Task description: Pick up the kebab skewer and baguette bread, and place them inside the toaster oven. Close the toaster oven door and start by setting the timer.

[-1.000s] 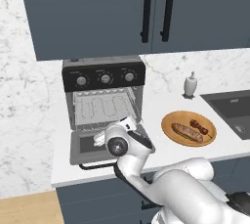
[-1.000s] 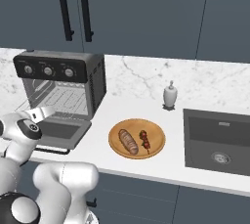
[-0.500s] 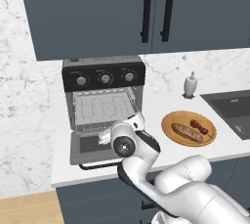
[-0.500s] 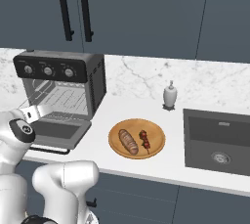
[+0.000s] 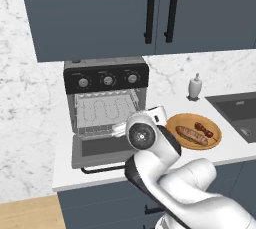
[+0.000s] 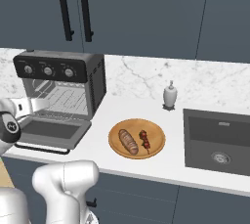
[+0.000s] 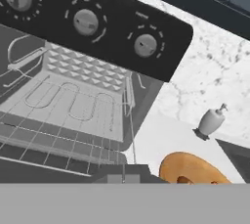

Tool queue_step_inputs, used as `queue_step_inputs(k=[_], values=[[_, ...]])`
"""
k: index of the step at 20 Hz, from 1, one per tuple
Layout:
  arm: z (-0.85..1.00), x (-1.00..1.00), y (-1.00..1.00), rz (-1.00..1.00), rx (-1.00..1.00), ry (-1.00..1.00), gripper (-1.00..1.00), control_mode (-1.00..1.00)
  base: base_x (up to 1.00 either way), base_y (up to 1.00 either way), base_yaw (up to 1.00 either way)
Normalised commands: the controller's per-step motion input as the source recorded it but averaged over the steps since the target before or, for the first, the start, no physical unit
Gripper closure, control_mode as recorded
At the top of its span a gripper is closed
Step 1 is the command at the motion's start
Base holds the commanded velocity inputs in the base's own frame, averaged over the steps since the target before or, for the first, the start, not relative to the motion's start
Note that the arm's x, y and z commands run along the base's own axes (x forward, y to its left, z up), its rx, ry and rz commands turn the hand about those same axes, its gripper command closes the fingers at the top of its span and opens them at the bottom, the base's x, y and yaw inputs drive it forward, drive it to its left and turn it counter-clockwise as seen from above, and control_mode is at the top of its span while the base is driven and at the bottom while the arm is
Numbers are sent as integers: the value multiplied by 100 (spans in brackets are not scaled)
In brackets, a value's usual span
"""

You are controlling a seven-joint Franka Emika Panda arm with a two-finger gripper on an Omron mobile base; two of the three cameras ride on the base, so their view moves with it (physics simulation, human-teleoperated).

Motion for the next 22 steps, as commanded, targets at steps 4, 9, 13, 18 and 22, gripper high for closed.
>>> queue_step_inputs(k=[4,9,13,18,22], values=[[93,-57,-53,-20,24,39,100,-100,0,0,0],[65,-49,-98,-1,15,28,100,-100,0,0,0],[32,-32,-100,2,7,23,100,-100,0,0,0],[-32,-7,-97,9,0,12,100,-100,0,0,0],[-71,58,-64,10,0,21,100,-100,0,0,0]])
